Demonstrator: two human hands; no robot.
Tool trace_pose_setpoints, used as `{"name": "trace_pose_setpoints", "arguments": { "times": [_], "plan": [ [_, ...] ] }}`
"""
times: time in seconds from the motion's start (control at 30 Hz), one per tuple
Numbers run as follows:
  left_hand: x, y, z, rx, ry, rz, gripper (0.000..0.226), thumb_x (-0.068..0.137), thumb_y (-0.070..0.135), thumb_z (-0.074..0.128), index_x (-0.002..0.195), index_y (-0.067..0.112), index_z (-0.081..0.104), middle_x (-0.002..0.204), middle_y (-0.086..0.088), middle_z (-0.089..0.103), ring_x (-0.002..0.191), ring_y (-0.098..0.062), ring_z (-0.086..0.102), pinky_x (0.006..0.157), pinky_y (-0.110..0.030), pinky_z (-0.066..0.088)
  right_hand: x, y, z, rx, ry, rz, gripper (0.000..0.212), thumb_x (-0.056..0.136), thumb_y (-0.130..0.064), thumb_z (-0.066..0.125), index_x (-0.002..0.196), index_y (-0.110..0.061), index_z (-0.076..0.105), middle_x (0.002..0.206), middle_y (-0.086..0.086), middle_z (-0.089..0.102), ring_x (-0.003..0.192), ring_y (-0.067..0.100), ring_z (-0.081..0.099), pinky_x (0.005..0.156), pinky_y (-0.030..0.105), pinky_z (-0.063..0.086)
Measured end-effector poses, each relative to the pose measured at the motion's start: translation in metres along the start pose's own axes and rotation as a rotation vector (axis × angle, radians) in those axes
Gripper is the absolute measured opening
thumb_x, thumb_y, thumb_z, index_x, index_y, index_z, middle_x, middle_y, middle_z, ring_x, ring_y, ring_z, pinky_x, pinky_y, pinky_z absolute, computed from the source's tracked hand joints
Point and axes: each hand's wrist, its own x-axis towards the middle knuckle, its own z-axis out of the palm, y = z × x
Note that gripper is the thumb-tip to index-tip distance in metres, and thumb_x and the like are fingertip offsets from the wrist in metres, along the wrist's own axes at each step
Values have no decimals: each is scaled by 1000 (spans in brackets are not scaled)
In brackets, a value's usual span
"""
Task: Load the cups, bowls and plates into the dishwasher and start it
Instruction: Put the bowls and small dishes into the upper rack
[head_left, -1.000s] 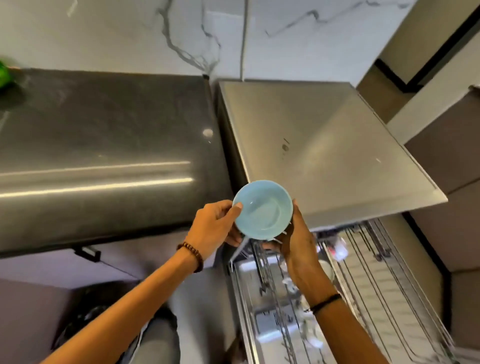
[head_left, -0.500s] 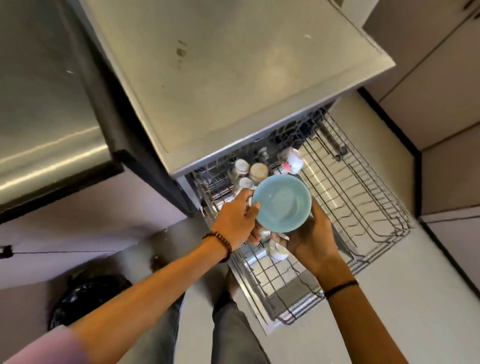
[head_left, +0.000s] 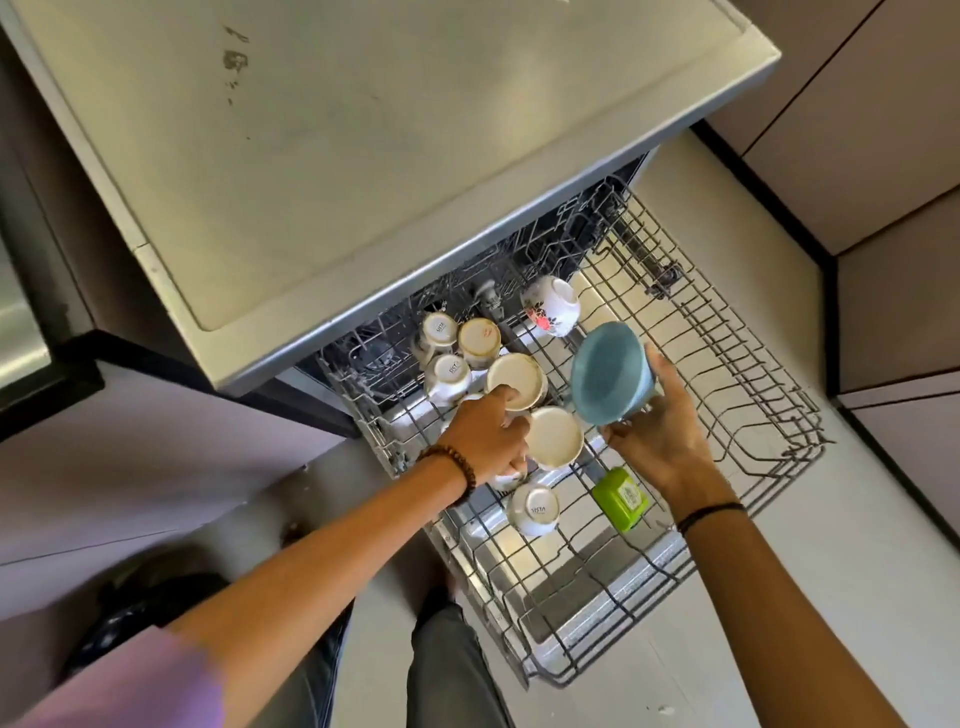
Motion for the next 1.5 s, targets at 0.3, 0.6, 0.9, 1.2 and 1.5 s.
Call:
{"name": "trace_pose_setpoints", "arguments": {
  "times": [0.3,0.6,0.9,1.2,1.5],
  "plan": [
    [17,-31,-20,17,14,-84,22,98,19,50,119,14,49,95,-9,68,73,-16,71,65,-27,60,83,-15,1,-774,315,-344,97,62,-66,80,133,-14,42,124,10,56,105,26,60,79,36,56],
    [26,-41,-24,-7,24,-112,26,97,18,52,122,14,47,93,-10,68,74,-16,71,66,-28,60,117,2,2,-1060,421,-442,92,59,-63,84,127,-12,47,129,13,46,120,35,44,98,54,46],
    [25,-41,-23,-90,32,-143,28,97,14,52,124,11,47,91,-13,69,67,-15,69,61,-24,59,110,-4,-5,-1048,432,-454,100,55,-67,83,130,-13,46,129,15,48,116,35,50,93,53,52],
    [24,-37,-20,-120,13,-144,26,97,13,53,122,10,48,90,-16,69,67,-18,67,60,-24,59,105,-14,-5,-1119,434,-458,98,54,-72,80,128,-16,46,126,14,46,117,36,48,92,56,51],
    [21,-40,-19,-126,22,-138,26,97,13,53,122,11,49,92,-16,70,66,-17,69,61,-24,59,106,-18,3,-1146,434,-487,97,55,-70,80,127,-15,46,126,13,43,120,36,45,95,55,49]
  ]
}}
